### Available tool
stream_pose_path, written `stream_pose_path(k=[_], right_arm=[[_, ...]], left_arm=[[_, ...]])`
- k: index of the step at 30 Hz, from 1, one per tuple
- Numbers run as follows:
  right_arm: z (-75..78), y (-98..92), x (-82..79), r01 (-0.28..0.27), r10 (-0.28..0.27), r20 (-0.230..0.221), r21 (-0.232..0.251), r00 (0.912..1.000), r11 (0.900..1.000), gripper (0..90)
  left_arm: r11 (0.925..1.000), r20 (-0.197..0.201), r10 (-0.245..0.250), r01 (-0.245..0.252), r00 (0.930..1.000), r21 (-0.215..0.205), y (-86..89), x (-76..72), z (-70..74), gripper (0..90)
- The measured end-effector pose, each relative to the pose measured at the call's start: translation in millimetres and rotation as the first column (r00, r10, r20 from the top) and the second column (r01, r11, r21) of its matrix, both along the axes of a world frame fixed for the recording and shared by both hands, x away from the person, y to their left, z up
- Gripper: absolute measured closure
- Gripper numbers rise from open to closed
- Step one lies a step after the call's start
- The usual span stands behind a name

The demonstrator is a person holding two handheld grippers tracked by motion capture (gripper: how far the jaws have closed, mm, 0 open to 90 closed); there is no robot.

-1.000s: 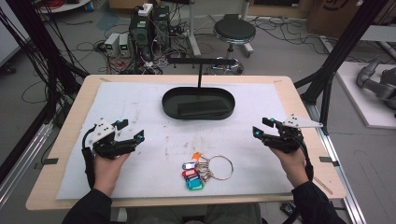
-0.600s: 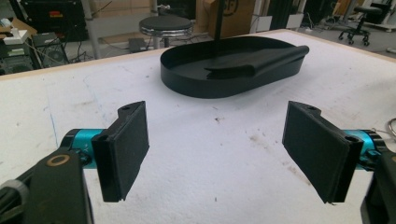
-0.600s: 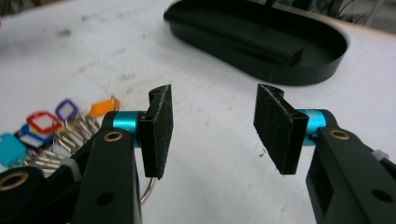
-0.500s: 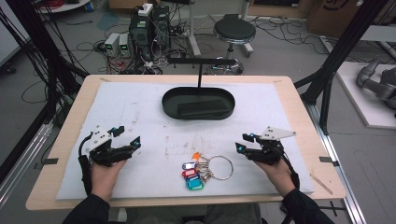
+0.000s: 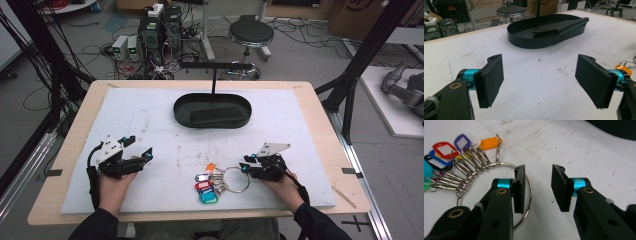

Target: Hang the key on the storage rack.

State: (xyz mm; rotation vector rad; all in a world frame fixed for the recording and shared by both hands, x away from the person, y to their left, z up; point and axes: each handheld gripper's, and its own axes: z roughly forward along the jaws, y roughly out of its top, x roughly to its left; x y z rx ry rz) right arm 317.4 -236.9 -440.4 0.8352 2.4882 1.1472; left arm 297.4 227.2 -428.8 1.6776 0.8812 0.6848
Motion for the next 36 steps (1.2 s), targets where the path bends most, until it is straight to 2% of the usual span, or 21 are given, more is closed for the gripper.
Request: stream_pose_path(k=[5,7,12,16,20,21,23,26,27,29,32,33,35,36], right_arm=[[-5.5,6.9,2.3,-0.010,0.009,-0.022,-0.046,0.9997,0.999,71.3],[-8.9,10.2,2.3,-0.025,0.022,-0.030,-0.087,0.9993,0.996,74.3],[-9.0,10.9,0.0,-0.024,0.021,-0.029,-0.095,0.9994,0.995,79.0],[-9.2,13.7,-3.6,-0.032,0.031,-0.013,-0.111,0.9994,0.993,86.9],[-8.3,12.2,-2.2,-0.031,0.029,-0.023,-0.106,0.9993,0.994,87.5],[-6.7,9.2,-1.3,-0.008,0.007,-0.009,-0.105,0.9999,0.994,87.7],[-5.5,7.2,-0.4,0.004,-0.004,-0.003,-0.094,1.0000,0.996,87.8],[2.3,-2.4,2.1,0.050,-0.049,0.025,-0.047,0.9985,0.998,87.9],[8.2,-8.3,2.7,0.082,-0.082,0.046,-0.014,0.9956,0.996,87.8],[11.2,-11.3,2.9,0.096,-0.095,0.062,-0.005,0.9935,0.995,87.9],[19.4,-18.1,2.2,0.131,-0.134,0.091,0.039,0.9868,0.991,87.8],[22.5,-20.3,1.8,0.142,-0.148,0.095,0.063,0.9845,0.988,87.8],[23.9,-21.3,1.4,0.144,-0.151,0.097,0.076,0.9838,0.987,87.8],[25.6,-21.8,0.6,0.141,-0.151,0.092,0.106,0.9843,0.984,87.8]], left_arm=[[1.0000,-0.001,0.002,-0.002,1.0000,0.000,0.6,-0.2,-0.8,22.9],[1.0000,-0.001,0.001,-0.001,1.0000,0.004,1.1,-0.7,-0.5,22.9],[1.0000,-0.001,0.002,-0.002,1.0000,0.009,1.9,-0.9,-0.9,22.9],[0.9998,0.000,-0.001,0.001,1.0000,0.021,0.0,-1.4,-1.4,23.0],[0.9997,0.001,-0.004,0.004,1.0000,0.022,-1.4,-1.6,-1.1,23.0],[0.9997,0.001,-0.003,0.003,1.0000,0.023,-1.6,-1.8,-1.1,23.0],[0.9997,0.000,-0.004,0.004,1.0000,0.024,-1.7,-1.8,-1.2,23.0],[0.9997,-0.001,-0.004,0.004,1.0000,0.023,-1.7,-1.5,-1.5,23.0],[0.9997,-0.005,-0.006,0.006,1.0000,0.024,-1.9,-1.4,-1.7,23.0],[0.9996,-0.004,-0.007,0.007,1.0000,0.027,-1.9,-1.3,-1.8,23.0],[0.9997,-0.002,-0.007,0.007,1.0000,0.025,-2.9,-1.4,-1.6,23.0],[0.9997,-0.002,-0.007,0.007,1.0000,0.025,-3.1,-1.5,-1.4,23.0],[0.9996,-0.002,-0.010,0.010,0.9999,0.025,-3.7,-1.6,-1.3,23.0],[0.9996,-0.002,-0.010,0.010,0.9999,0.026,-4.0,-1.7,-1.3,23.0]])
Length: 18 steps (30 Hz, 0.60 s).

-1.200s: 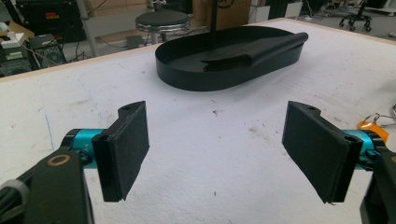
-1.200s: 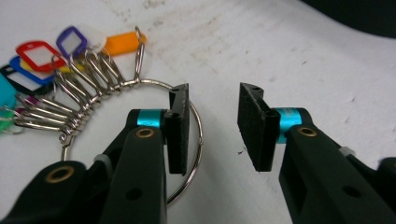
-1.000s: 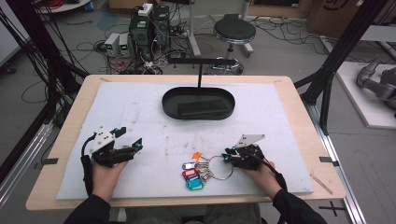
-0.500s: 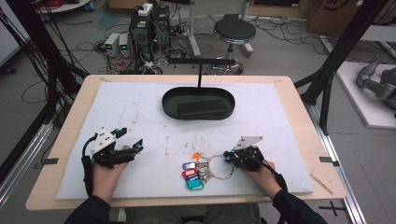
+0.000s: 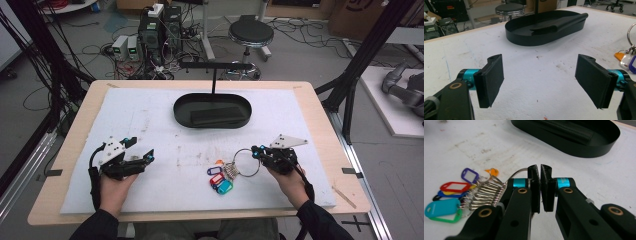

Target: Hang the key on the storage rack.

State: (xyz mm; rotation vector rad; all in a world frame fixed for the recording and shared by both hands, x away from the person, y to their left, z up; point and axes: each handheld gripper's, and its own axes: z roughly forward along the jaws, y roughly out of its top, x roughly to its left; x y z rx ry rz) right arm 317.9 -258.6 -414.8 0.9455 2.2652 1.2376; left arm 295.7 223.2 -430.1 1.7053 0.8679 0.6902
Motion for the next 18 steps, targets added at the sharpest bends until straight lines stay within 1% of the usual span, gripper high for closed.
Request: stream_pose_path(k=[1,2,3,7,9,10,11,12,14,15,18], right_arm=[[0.0,0.0,0.0,0.000,0.000,0.000,0.000,1.0000,1.000,87.8],[1.0,0.6,-1.4,-0.007,0.007,-0.003,0.018,1.0000,1.000,87.8],[1.0,0.6,-1.4,-0.007,0.007,-0.003,0.018,1.0000,1.000,87.8],[3.1,3.7,-4.3,-0.031,0.031,0.002,0.064,0.9995,0.997,87.5],[3.2,4.1,-4.6,-0.041,0.041,0.002,0.074,0.9992,0.996,87.4],[3.4,4.6,-4.9,-0.047,0.047,-0.007,0.089,0.9989,0.995,87.1],[2.6,5.3,-4.4,-0.068,0.071,-0.024,0.110,0.9972,0.992,85.6],[2.6,5.3,-4.4,-0.068,0.071,-0.024,0.110,0.9972,0.992,85.6],[-0.1,7.3,-3.8,-0.081,0.087,-0.050,0.110,0.9949,0.991,82.3],[-1.8,9.5,-4.3,-0.087,0.093,-0.061,0.101,0.9938,0.991,83.3],[-1.6,9.9,-4.5,-0.090,0.096,-0.063,0.102,0.9934,0.991,86.1]], left_arm=[[1.0000,0.001,0.000,0.000,1.0000,0.002,-0.2,0.0,0.0,23.0],[1.0000,0.002,-0.002,0.002,1.0000,0.001,-0.4,0.2,0.0,23.0],[1.0000,0.002,-0.001,0.001,1.0000,-0.001,-0.8,0.3,-0.1,23.0],[1.0000,-0.001,-0.002,0.002,1.0000,-0.003,-1.3,0.3,-0.4,23.0],[1.0000,-0.002,-0.003,0.003,1.0000,-0.001,-1.3,0.5,-0.6,23.0],[1.0000,-0.002,-0.003,0.003,1.0000,-0.003,-1.5,0.6,-0.7,23.0],[1.0000,-0.002,-0.003,0.003,1.0000,-0.003,-1.6,0.6,-0.9,23.0],[1.0000,-0.002,-0.003,0.003,1.0000,-0.003,-1.8,0.7,-1.0,23.0],[1.0000,-0.004,-0.005,0.005,1.0000,-0.005,-2.0,0.7,-1.2,23.0],[1.0000,-0.004,-0.007,0.007,1.0000,-0.003,-2.1,0.7,-1.1,23.0],[1.0000,-0.005,-0.009,0.009,0.9999,-0.002,-2.2,0.7,-1.2,23.0]])
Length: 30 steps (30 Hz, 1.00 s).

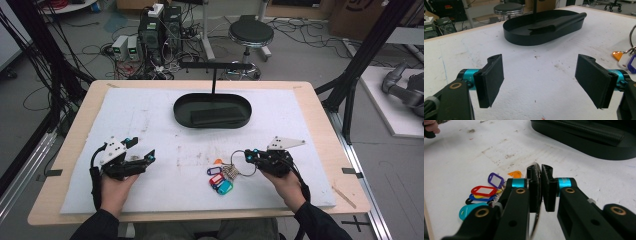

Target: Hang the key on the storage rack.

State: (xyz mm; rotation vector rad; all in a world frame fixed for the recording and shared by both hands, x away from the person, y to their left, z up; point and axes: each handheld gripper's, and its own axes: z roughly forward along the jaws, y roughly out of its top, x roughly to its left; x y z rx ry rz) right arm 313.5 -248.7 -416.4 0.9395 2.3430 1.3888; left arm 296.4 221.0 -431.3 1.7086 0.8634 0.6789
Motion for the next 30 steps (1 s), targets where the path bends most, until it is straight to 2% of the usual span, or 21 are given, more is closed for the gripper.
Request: stream_pose_path(k=[6,9,14,23,25,26,27,30], right_arm=[[0.9,-3.2,1.9,-0.007,0.007,-0.024,0.002,0.9997,1.000,86.8],[3.8,-3.4,2.0,-0.022,0.022,-0.017,0.004,0.9996,1.000,87.3],[16.5,-3.9,2.8,-0.064,0.063,0.021,0.022,0.9978,0.998,87.6],[36.8,-6.8,6.7,-0.072,0.069,0.072,0.039,0.9950,0.997,87.9],[46.2,-9.8,9.3,-0.072,0.066,0.093,0.062,0.9935,0.995,87.9],[46.2,-9.8,9.3,-0.072,0.066,0.093,0.062,0.9935,0.995,87.9],[52.4,-11.8,11.5,-0.087,0.078,0.106,0.076,0.9913,0.993,87.9],[58.2,-13.2,13.5,-0.096,0.085,0.123,0.080,0.9887,0.992,87.9]], left_arm=[[1.0000,-0.004,-0.005,0.005,1.0000,0.001,-0.3,0.3,-0.5,23.0],[1.0000,-0.003,-0.008,0.008,1.0000,0.001,-0.3,0.5,-0.6,23.0],[1.0000,-0.002,-0.007,0.007,1.0000,-0.004,0.2,0.3,-0.5,23.0],[0.9999,0.000,-0.010,0.010,1.0000,-0.008,1.6,0.1,0.2,23.0],[0.9999,0.000,-0.011,0.011,0.9999,-0.009,1.8,0.0,0.3,23.0],[0.9999,-0.001,-0.011,0.011,0.9999,-0.010,1.8,-0.1,0.4,23.0],[0.9999,-0.001,-0.012,0.012,0.9999,-0.011,1.9,0.0,0.4,23.0],[0.9999,-0.001,-0.011,0.011,0.9999,-0.013,2.1,-0.1,0.3,23.1]])
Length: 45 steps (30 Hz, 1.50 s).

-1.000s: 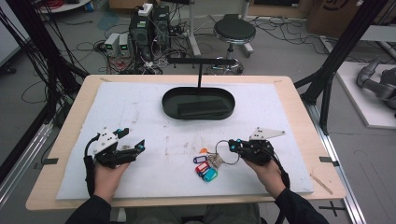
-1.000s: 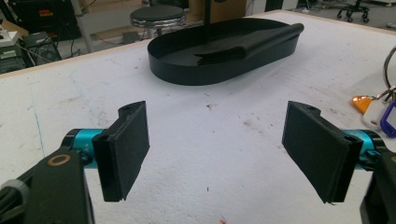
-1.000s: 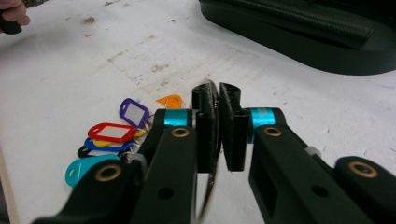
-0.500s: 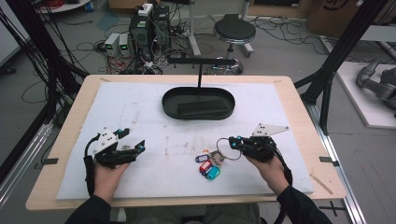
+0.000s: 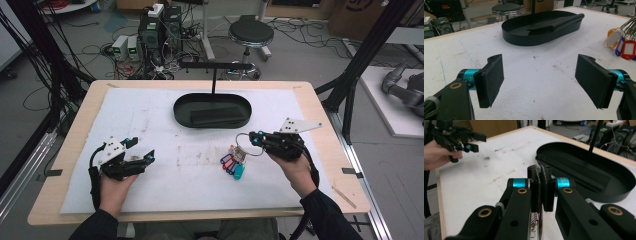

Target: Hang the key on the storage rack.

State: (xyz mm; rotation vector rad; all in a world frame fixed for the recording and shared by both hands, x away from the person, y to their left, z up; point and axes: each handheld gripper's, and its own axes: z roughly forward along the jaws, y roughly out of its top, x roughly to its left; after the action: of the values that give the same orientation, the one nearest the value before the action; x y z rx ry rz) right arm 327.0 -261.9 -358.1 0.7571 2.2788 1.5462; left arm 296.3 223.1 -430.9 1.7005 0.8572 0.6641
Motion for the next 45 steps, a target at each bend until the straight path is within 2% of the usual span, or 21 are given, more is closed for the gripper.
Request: stream_pose_path(k=[9,20,31,45], right_arm=[[25.7,-4.9,12.8,-0.018,0.017,0.035,0.030,0.9993,0.999,87.9],[43.3,-8.4,27.0,-0.021,0.018,0.061,0.050,0.9980,0.999,87.9],[64.1,-6.4,49.8,0.004,-0.010,0.096,0.058,0.9953,0.998,88.1],[81.2,1.5,76.9,0.038,-0.044,0.117,0.053,0.9921,0.998,88.0]], left_arm=[[1.0000,-0.002,-0.005,0.005,1.0000,-0.002,0.2,0.0,-0.1,23.2],[1.0000,-0.001,-0.010,0.010,1.0000,-0.002,-0.3,0.4,0.2,23.2],[0.9999,-0.005,-0.016,0.016,0.9999,-0.004,-0.5,0.9,-0.5,23.2],[0.9997,-0.004,-0.025,0.025,0.9997,-0.003,0.5,1.0,-0.2,23.2]])
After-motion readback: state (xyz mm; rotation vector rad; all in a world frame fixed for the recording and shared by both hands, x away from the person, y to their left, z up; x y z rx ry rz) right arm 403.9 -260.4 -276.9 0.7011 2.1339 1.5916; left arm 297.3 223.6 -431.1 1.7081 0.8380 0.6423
